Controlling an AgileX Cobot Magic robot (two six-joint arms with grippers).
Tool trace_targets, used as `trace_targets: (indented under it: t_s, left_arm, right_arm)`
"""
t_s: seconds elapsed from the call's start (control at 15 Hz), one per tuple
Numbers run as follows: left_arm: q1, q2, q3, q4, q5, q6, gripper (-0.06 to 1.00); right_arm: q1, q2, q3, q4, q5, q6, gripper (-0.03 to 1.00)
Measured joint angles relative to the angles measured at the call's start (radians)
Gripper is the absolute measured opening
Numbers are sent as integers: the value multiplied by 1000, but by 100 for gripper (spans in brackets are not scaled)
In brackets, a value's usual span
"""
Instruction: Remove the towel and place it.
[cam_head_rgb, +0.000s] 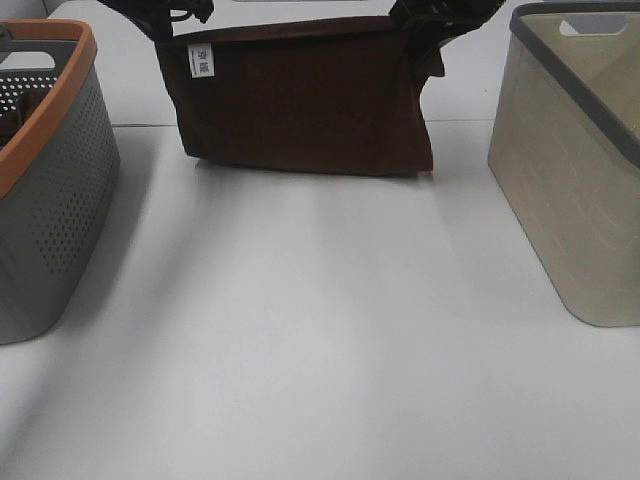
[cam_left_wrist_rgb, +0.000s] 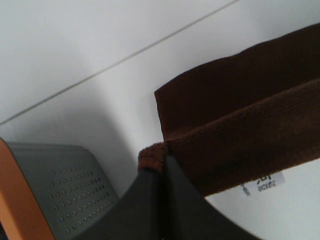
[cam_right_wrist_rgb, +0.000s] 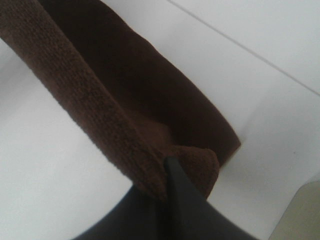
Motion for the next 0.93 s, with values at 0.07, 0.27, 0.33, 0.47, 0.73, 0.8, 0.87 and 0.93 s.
trace_targets:
  t_s: [0.07,0.27,0.33,0.47,0.73,0.8,0.87,0.93]
  left_arm:
    - [0,0,0,-9,16,0,0]
    - [2,0,0,-56,22,-2,0]
    - [2,-1,11,-83,23,-2,0]
    - [2,-26,120,-99,24,-3,0]
    - [-14,-57,295,-142,25,-6,0]
    - [-29,-66,330,-141,25,-6,0]
    - [-46,-77,371,-132,25,-6,0]
    - [-64,-91,417,-108,27,-6,0]
  right_arm:
    - [0,0,0,0,39,0,0]
    - [0,10,0,-1,161,11,0]
    - [0,19,0,-5,203,28,0]
    - [0,42,12,-5,240,66,0]
    - [0,49,120,-4,249,101,0]
    - [0,50,148,-5,250,110,0]
    - [0,50,173,-7,252,117,0]
    - [0,50,199,-7,253,131,0]
